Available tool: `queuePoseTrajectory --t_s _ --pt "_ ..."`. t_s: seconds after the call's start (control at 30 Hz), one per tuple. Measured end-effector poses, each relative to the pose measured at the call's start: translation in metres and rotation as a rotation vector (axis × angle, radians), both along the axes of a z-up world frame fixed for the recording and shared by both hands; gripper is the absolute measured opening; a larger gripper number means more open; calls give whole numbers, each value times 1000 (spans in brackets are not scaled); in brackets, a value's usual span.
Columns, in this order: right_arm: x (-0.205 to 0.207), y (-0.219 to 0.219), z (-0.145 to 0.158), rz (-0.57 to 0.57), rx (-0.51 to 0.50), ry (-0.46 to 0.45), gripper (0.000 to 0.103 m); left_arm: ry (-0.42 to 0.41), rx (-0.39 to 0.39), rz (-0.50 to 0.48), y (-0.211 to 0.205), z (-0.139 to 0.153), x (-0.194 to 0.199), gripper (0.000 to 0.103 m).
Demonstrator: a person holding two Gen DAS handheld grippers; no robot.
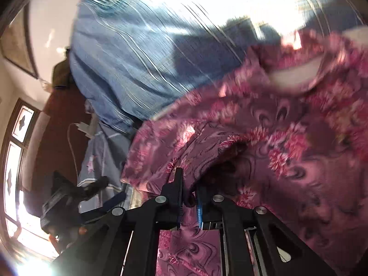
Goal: Fold small clothes
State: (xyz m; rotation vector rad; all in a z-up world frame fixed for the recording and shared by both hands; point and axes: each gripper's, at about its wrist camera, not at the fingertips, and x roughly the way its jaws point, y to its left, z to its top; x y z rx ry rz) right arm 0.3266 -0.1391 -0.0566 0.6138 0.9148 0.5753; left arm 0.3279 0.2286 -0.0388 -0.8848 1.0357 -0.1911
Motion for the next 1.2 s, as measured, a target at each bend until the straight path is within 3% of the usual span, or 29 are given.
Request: queuePoseTrajectory --t_s 0.13,0.27,0.47,0.53,0.57,0.63,0.73,0.8,0.9,0.97,1.1,1.2 --pt "-27 -53 33 -34 -14 -96 9 1 -6 -14 -12 -6 6 55" --pt "-38 -114 47 -113 -67 -120 9 34 -3 -42 -35 -17 12 55" --pt "-41 -202 13 -297 -72 -12 9 66 38 -41 -56 -25 21 55" --pt "-37 -211 -2 -310 -60 29 9 69 50 -30 -59 -22 24 50" --pt "-36 -212 -4 -310 -60 36 9 72 63 -23 -60 -20 26 32" --pt "-37 -215 4 -312 -40 3 9 69 81 -13 -60 -16 26 11" --pt "-45 -218 29 -331 47 -111 9 42 67 33 -50 -7 18 10" --pt "-49 -220 32 -343 45 -130 9 43 59 49 -45 -9 11 10" --pt "-46 -221 3 -344 -58 -13 9 104 100 46 -47 -25 4 10" --pt "-47 -217 -21 -320 -114 77 9 122 81 42 -43 -32 -1 10" --pt "-60 -225 -4 -359 -92 51 15 59 100 35 -35 -4 -24 11" --pt "-65 -222 20 -391 -125 -50 15 -20 111 -11 -44 25 -30 11"
